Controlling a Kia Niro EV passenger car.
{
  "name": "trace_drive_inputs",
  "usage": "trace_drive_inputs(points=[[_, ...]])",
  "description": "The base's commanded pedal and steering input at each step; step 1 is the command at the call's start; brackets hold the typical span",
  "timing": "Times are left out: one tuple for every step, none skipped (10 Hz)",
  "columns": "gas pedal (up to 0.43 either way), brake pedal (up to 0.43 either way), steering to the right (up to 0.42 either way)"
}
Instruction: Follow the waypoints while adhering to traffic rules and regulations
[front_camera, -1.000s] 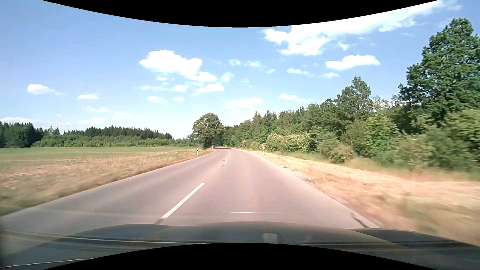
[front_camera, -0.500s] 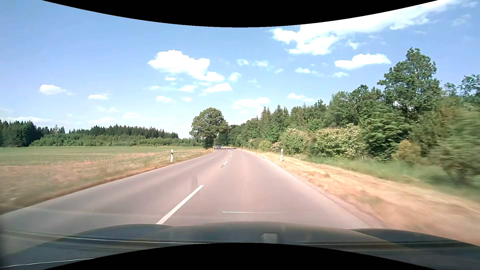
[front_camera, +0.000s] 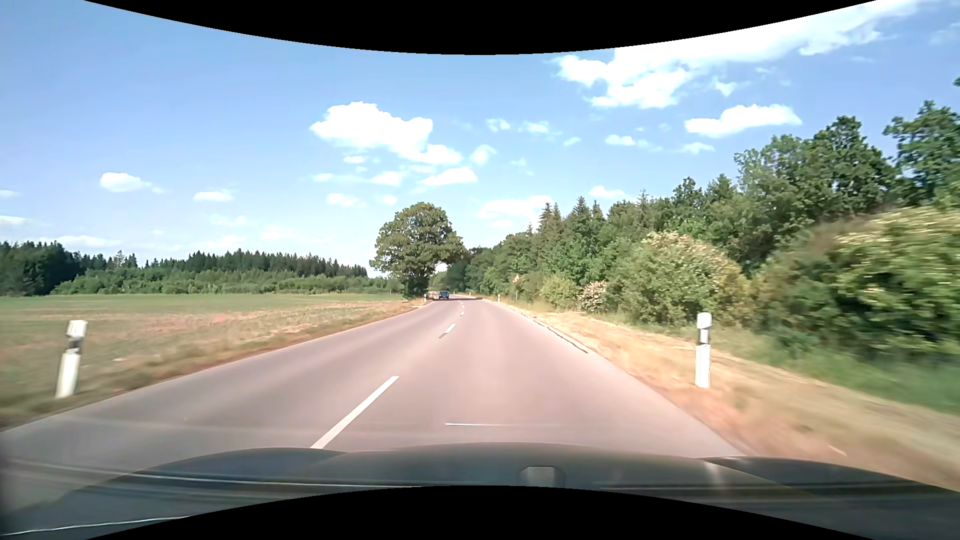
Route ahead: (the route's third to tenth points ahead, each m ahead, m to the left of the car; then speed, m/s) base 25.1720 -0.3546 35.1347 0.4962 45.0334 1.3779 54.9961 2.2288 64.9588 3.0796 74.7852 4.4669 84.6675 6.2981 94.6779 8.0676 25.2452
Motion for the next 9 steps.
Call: trace_drive_inputs(points=[[0.098, 0.006, -0.014], [0.098, 0.006, -0.014], [0.098, 0.006, -0.014], [0.098, 0.006, -0.014], [0.098, 0.006, -0.016], [0.098, 0.006, -0.016], [0.098, 0.006, -0.016], [0.098, 0.006, -0.016], [0.098, 0.006, -0.016]])
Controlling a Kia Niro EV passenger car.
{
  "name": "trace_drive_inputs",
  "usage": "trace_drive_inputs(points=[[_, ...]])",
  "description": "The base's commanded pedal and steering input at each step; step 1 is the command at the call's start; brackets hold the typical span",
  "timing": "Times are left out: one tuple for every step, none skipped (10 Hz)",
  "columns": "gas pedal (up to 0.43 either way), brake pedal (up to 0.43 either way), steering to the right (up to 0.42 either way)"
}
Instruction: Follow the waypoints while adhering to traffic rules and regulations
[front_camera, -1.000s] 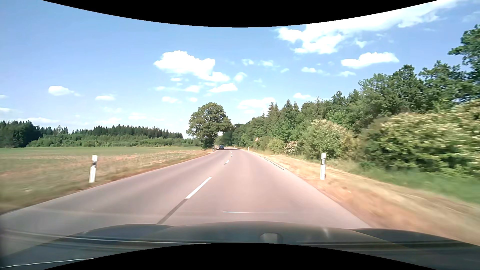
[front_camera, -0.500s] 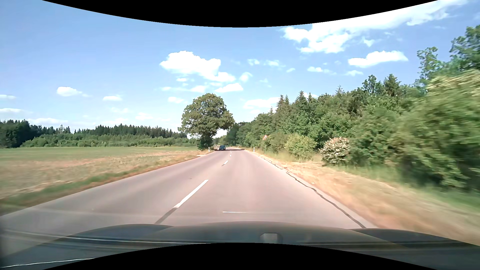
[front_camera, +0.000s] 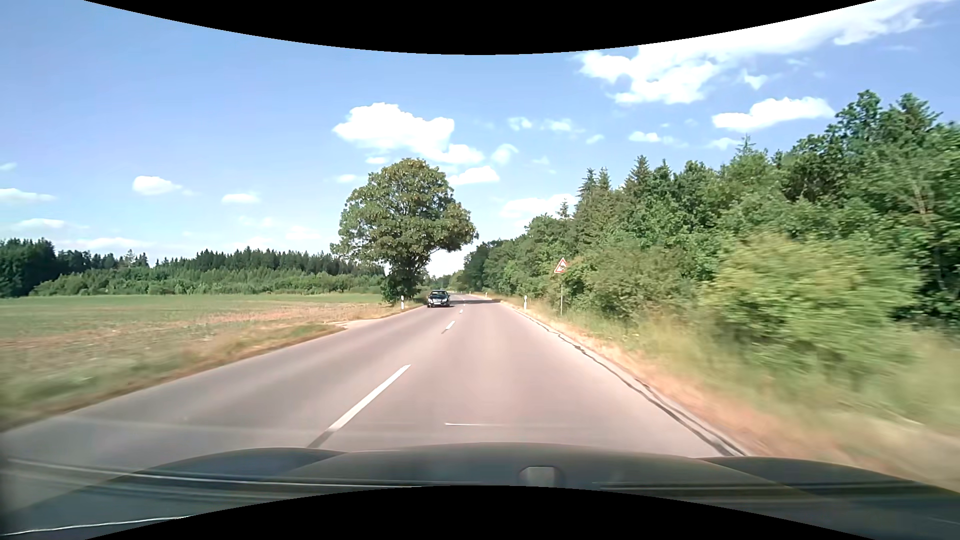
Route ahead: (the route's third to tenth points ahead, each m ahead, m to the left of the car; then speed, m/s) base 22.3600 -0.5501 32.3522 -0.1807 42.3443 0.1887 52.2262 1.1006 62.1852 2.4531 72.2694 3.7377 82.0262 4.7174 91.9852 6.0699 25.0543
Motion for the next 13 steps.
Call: trace_drive_inputs(points=[[0.110, 0.006, -0.016], [0.110, 0.006, -0.016], [0.110, 0.006, -0.015], [0.110, 0.006, -0.014], [0.110, 0.006, -0.014], [0.110, 0.006, -0.012], [0.110, 0.006, -0.012], [0.110, 0.006, -0.012], [0.110, 0.006, -0.012], [0.110, 0.006, -0.012], [0.110, 0.006, -0.012], [0.110, 0.006, -0.012], [0.110, 0.006, -0.011]])
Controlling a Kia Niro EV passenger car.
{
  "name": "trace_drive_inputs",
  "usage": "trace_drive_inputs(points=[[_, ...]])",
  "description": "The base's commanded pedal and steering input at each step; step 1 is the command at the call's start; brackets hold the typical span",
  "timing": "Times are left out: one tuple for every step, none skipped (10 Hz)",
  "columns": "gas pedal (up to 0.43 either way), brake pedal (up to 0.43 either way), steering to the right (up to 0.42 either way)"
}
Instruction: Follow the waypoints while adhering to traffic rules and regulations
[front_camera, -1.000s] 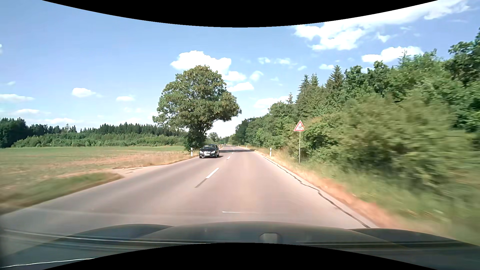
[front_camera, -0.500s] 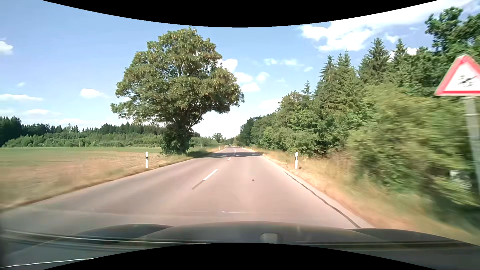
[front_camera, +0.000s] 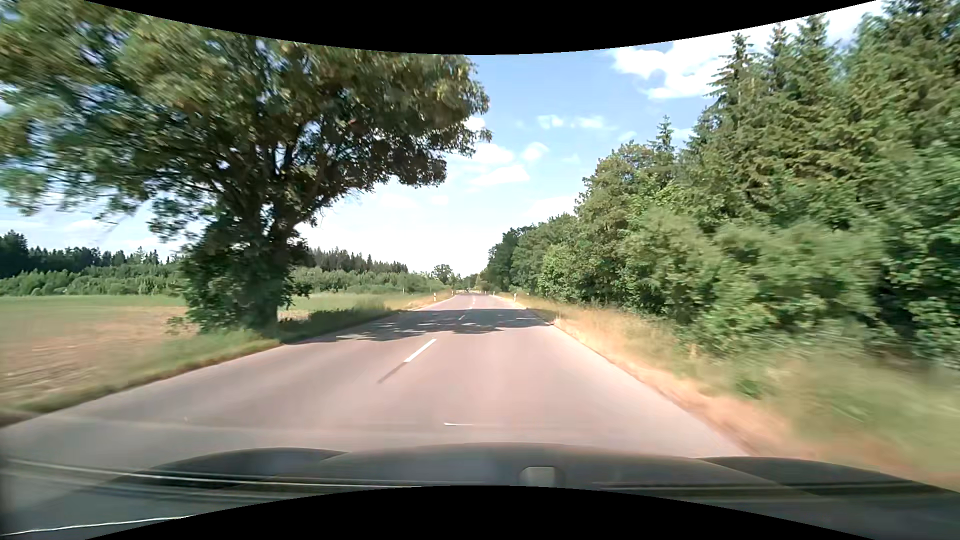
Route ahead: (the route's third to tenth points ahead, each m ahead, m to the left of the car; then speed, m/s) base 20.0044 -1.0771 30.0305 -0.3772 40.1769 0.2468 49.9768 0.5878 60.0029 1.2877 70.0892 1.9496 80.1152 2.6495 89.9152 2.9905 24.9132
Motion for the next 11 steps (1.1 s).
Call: trace_drive_inputs(points=[[0.110, 0.006, -0.011], [0.110, 0.006, -0.010], [0.110, 0.006, -0.009], [0.110, 0.006, -0.009], [0.110, 0.006, -0.009], [0.110, 0.006, -0.008], [0.110, 0.006, -0.008], [0.110, 0.006, -0.009], [0.110, 0.006, -0.008], [0.110, 0.006, -0.008], [0.110, 0.006, -0.009]])
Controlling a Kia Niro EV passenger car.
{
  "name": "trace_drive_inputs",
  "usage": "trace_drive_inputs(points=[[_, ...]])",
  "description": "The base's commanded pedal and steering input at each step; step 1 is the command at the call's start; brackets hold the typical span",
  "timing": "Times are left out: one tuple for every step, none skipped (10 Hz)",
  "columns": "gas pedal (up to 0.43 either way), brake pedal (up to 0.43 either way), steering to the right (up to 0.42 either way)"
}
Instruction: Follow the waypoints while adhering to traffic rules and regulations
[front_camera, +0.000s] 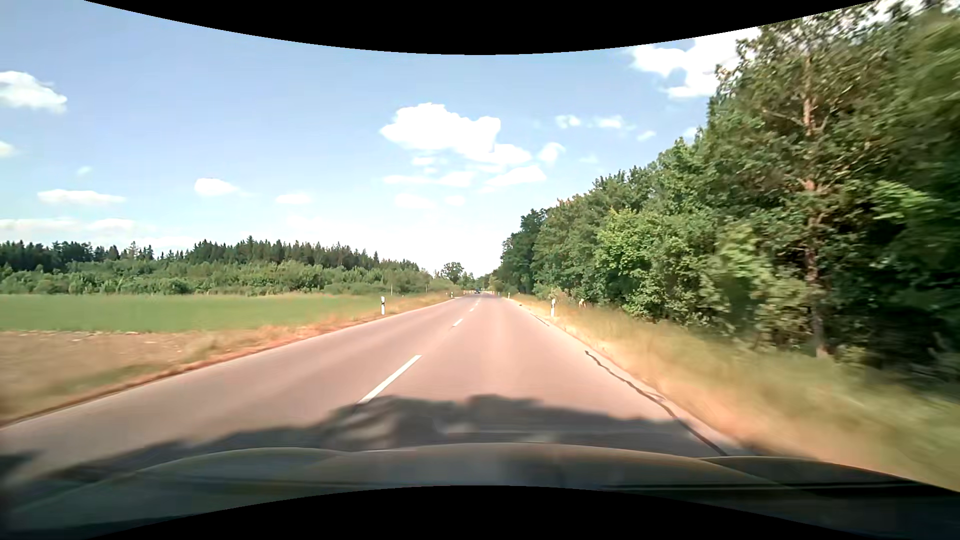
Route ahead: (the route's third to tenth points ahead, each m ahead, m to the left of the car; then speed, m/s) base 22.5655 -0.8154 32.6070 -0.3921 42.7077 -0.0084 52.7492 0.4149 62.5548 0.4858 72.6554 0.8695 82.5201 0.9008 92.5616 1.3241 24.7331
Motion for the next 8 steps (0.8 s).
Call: trace_drive_inputs(points=[[0.110, 0.006, -0.009], [0.118, 0.006, -0.009], [0.118, 0.006, -0.008], [0.118, 0.006, -0.006], [0.118, 0.006, -0.005], [0.118, 0.006, -0.005], [0.118, 0.006, -0.004], [0.118, 0.006, -0.003]])
